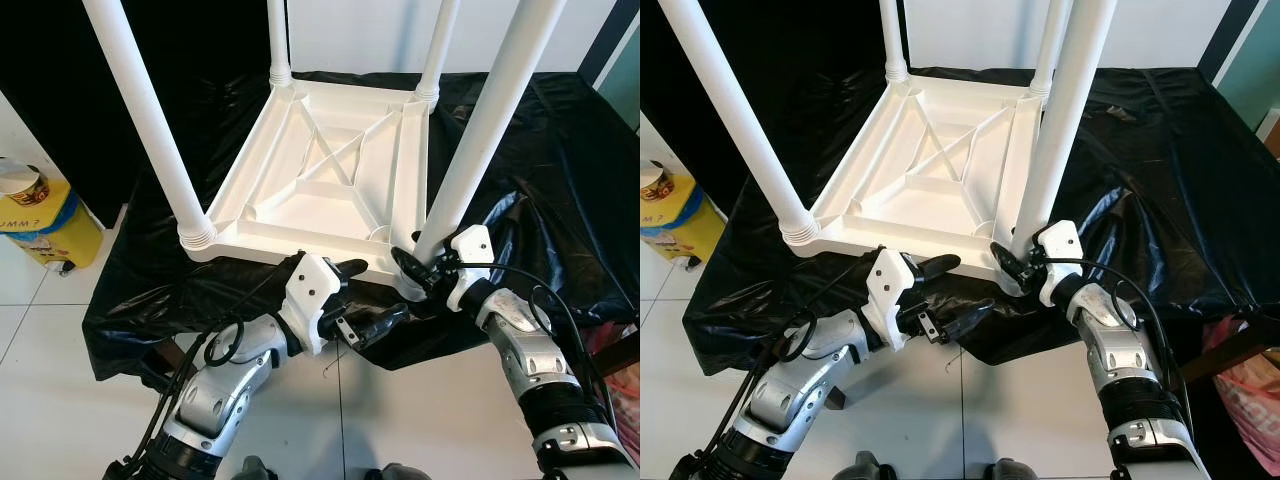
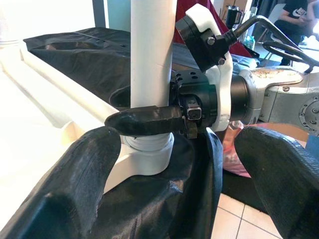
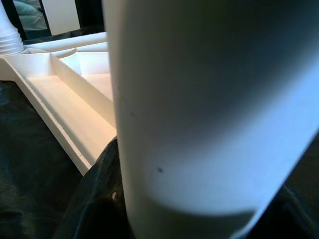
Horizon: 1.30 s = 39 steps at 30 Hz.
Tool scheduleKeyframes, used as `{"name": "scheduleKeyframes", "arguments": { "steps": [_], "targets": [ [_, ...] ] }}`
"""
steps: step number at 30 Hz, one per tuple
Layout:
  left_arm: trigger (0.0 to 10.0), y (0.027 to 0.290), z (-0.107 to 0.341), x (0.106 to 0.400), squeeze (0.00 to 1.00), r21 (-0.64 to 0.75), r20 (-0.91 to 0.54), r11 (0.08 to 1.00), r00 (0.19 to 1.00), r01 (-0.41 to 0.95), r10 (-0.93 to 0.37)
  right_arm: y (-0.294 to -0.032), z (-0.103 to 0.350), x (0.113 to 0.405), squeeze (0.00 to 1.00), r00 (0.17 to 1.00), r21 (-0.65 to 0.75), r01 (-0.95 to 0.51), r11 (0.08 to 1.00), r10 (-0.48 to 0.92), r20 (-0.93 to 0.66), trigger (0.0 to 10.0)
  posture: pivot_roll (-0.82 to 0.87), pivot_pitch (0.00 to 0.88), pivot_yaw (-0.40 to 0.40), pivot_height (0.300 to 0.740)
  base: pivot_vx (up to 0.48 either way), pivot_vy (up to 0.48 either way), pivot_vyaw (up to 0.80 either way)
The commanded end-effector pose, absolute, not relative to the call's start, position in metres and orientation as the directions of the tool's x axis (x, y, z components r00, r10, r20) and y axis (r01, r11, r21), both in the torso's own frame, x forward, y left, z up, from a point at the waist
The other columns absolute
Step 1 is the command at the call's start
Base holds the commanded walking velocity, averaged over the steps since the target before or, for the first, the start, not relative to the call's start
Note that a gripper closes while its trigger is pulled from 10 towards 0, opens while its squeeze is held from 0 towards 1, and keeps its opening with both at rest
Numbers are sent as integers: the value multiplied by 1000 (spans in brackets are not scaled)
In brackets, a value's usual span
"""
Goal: Building children table
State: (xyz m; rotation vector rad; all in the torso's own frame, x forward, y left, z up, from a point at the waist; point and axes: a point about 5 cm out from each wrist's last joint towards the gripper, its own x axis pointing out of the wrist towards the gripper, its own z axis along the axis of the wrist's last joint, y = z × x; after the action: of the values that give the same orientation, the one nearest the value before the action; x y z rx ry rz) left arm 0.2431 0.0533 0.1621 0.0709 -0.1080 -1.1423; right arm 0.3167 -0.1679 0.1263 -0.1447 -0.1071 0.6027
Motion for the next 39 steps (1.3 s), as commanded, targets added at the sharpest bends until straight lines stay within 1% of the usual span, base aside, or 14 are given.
{"name": "scheduleKeyframes", "arguments": {
  "steps": [1,7,10,12,16,18,20,22,25,26,28,32,39],
  "targets": [
    [10000,53,163,241,0,118,44,407,405,906,-913,-168,115,311,0,828,-166,-550,819,560,19,10000,33,68,-18,740,0,0,0],
    [10000,52,162,241,0,117,42,405,403,907,-914,-168,112,307,0,858,-144,-505,851,513,30,10000,31,67,-20,740,0,0,0],
    [10000,51,162,241,0,117,45,406,403,907,-914,-164,109,300,0,912,-123,-399,908,407,45,10000,31,65,-25,740,0,0,0],
    [10000,51,162,241,0,117,45,406,403,906,-914,-163,108,298,0,921,-121,-379,917,387,45,10000,31,65,-25,740,0,0,0],
    [10000,51,162,241,0,115,48,408,405,906,-913,-156,105,292,0,962,-88,-262,961,267,53,10000,31,66,-30,740,0,0,0],
    [10000,51,162,241,0,115,48,408,405,906,-913,-156,105,292,0,962,-88,-262,961,267,53,10000,31,66,-30,740,0,0,0],
    [10000,51,162,240,0,114,48,409,407,905,-912,-153,104,289,0,980,-71,-189,980,193,53,10000,34,67,-34,740,0,0,0],
    [10000,51,162,240,0,114,48,409,407,905,-912,-153,104,289,0,980,-71,-189,980,193,53,10000,34,67,-34,740,0,0,0],
    [10000,52,162,240,0,113,50,414,411,903,-910,-149,104,283,0,996,-42,-74,996,76,45,10000,34,67,-36,740,0,0,0],
    [10000,52,162,240,0,113,50,414,411,903,-910,-149,104,283,0,996,-42,-74,996,76,45,10000,34,67,-36,740,0,0,0],
    [10000,51,162,240,0,113,52,417,414,902,-909,-145,103,280,0,999,-27,-14,1000,15,33,10000,34,70,-41,740,0,0,0],
    [10000,51,162,239,0,110,54,420,416,901,-908,-137,104,277,0,999,-10,33,999,-33,24,10000,33,74,-41,740,0,0,0],
    [10000,51,162,239,0,108,54,422,418,900,-907,-130,106,276,0,999,-8,20,1000,-20,25,10000,32,80,-42,740,0,0,0]
  ]
}}
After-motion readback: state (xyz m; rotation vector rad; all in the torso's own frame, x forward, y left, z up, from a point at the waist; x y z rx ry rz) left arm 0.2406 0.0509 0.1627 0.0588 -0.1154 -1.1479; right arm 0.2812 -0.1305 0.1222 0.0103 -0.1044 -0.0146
